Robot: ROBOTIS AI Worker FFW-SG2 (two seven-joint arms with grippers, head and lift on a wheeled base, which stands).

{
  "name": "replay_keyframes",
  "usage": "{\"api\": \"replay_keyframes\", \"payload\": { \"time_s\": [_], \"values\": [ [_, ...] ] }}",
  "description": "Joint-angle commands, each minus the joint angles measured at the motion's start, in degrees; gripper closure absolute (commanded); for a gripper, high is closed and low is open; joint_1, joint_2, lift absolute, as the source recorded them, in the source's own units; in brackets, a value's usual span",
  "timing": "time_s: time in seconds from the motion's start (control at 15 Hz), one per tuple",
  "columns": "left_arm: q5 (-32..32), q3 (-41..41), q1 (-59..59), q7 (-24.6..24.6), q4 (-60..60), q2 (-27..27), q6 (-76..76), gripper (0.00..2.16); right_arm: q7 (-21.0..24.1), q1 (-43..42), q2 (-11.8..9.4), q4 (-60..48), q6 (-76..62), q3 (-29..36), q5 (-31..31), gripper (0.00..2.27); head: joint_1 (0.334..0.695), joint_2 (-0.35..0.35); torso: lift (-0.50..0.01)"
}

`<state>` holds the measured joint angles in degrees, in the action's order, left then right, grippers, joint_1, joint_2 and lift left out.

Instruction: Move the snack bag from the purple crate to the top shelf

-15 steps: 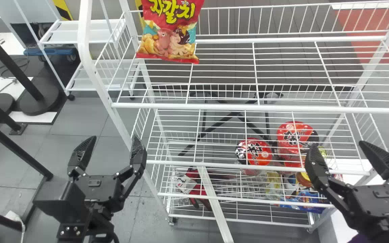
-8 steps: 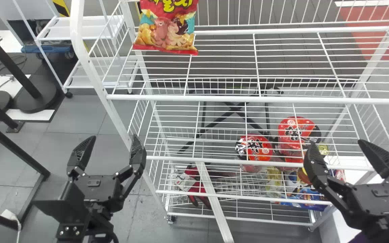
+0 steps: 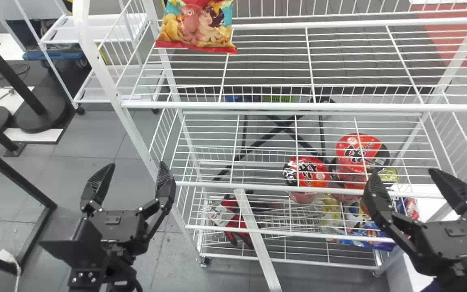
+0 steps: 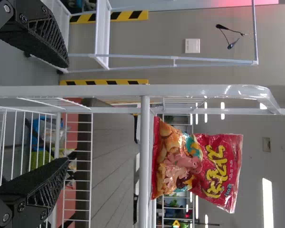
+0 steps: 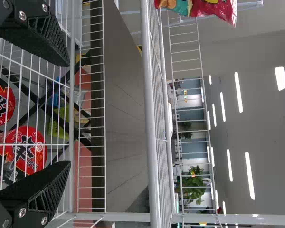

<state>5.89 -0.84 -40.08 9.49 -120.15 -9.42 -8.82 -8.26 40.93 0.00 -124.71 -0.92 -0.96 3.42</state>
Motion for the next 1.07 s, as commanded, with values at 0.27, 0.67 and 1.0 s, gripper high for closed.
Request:
{"api": "replay_keyframes", "payload": {
  "time_s": [0.27, 0.67, 1.0],
  "values": [
    [0.0, 0.0, 0.0, 0.0, 0.0, 0.0, 0.0, 0.12, 0.0, -0.1, 0.1, 0.1, -0.2, -0.1, 0.0, 0.08, 0.695, 0.112, -0.253],
    [-0.1, -0.1, 0.0, -0.1, -0.1, -0.1, 0.0, 0.12, -0.1, 0.0, 0.1, 0.0, -0.2, -0.1, -0.1, 0.08, 0.695, 0.113, -0.277],
    [-0.3, -0.2, 0.0, -0.1, -0.1, -0.2, 0.2, 0.12, -0.1, 0.0, 0.1, -0.2, -0.2, -0.1, -0.1, 0.08, 0.695, 0.11, -0.297]
  ]
}}
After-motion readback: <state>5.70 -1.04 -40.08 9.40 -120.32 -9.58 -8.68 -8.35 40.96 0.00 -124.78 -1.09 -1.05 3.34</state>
